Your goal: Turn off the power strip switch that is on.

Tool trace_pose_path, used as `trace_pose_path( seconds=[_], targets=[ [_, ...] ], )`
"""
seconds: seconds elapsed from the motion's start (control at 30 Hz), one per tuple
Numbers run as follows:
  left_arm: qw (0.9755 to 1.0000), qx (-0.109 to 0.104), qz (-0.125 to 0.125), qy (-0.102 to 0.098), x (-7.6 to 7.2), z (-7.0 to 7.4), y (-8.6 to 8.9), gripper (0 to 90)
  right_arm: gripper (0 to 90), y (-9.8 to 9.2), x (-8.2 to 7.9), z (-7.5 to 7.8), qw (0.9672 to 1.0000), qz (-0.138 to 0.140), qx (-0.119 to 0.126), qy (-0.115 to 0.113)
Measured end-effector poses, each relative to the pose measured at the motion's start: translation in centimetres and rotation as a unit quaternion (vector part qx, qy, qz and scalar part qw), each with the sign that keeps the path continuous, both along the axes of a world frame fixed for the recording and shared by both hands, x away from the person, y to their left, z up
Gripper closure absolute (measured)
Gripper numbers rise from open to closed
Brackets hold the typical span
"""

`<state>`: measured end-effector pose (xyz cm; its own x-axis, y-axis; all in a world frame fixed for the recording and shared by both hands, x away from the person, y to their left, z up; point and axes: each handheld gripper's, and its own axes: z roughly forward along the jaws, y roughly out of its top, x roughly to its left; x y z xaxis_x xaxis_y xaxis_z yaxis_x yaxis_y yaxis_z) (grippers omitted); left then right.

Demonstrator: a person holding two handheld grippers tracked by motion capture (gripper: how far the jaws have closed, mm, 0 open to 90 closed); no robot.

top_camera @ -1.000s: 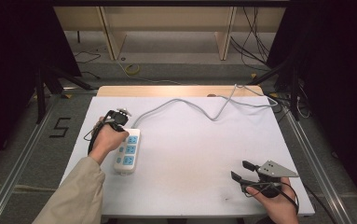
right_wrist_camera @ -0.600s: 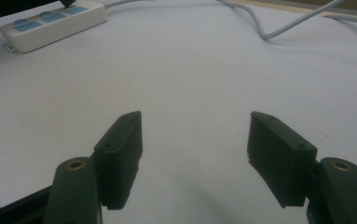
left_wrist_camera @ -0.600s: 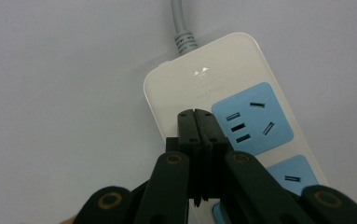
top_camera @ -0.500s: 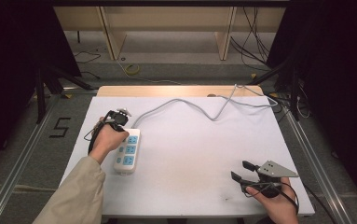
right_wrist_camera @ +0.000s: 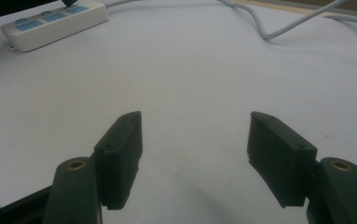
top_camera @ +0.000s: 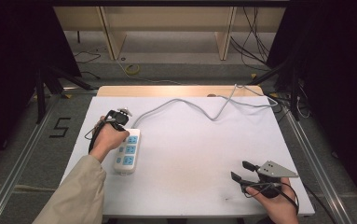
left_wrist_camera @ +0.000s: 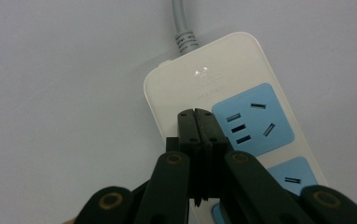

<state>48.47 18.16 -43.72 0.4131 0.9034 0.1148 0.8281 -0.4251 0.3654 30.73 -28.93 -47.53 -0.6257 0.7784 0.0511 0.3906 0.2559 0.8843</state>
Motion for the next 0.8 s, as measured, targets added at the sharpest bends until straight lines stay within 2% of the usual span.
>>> trace_pose_path(
  seconds=[0.43,0.63,0.8],
  targets=[
    [0.9999,0.009,-0.004,0.0,0.0,-0.02,-0.23,89.8,36.7,0.05,-0.02,0.0,1.0,0.003,-0.003,0.0],
    [1.0,0.002,-0.002,0.0,0.04,-0.04,-0.07,89.8,36.7,0.07,-0.03,-0.02,1.0,0.003,-0.004,0.0],
    [0.9999,0.012,-0.009,-0.002,-0.01,-0.09,-0.29,89.8,36.7,0.07,-0.04,-0.01,1.0,0.003,-0.004,0.0]
  ],
)
